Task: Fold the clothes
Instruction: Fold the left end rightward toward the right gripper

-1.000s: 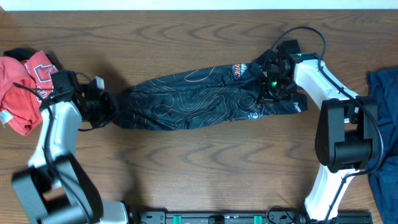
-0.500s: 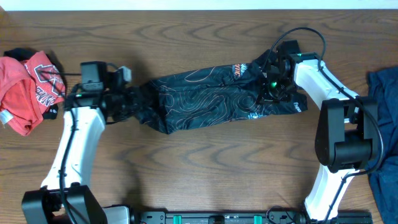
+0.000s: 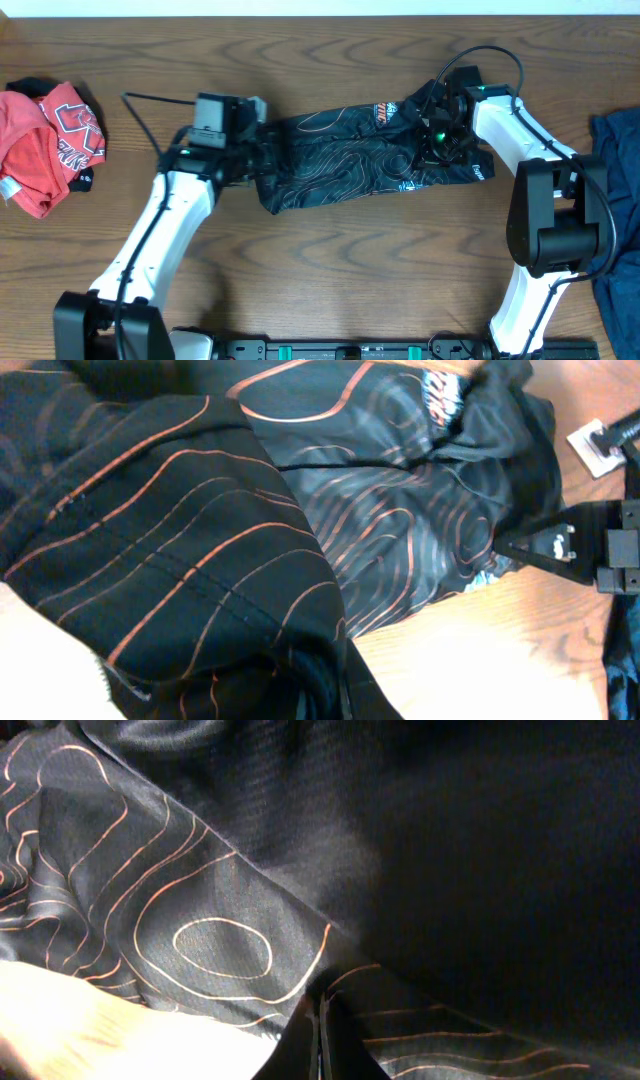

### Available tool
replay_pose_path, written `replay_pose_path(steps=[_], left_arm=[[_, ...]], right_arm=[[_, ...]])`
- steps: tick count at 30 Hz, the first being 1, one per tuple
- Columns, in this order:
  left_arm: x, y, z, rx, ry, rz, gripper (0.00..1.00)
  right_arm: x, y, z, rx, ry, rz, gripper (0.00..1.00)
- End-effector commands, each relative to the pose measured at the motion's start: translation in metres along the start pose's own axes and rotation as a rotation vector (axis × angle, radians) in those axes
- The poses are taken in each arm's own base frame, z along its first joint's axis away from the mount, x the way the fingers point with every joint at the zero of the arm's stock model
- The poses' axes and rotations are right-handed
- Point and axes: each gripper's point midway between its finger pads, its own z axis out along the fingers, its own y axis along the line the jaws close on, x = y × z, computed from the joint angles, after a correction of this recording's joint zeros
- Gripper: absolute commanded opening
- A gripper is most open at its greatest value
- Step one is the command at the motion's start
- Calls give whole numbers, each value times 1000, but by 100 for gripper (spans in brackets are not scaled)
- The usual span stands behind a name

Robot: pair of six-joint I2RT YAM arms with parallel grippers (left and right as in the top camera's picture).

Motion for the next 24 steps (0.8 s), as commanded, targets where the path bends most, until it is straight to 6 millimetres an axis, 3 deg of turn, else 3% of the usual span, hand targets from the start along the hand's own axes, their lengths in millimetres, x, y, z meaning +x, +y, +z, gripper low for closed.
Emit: replay_pose_path(steps=[1, 13, 24], left_arm=[[7, -7, 20, 0, 27, -15, 6], [27, -27, 86, 46, 97, 2, 6], [38, -58, 113, 88, 121, 71, 6]], right_arm=[[2, 3, 0, -12, 7, 9, 1], [6, 2, 0, -11, 22, 15, 1], [7, 5, -1, -26, 27, 18, 1]])
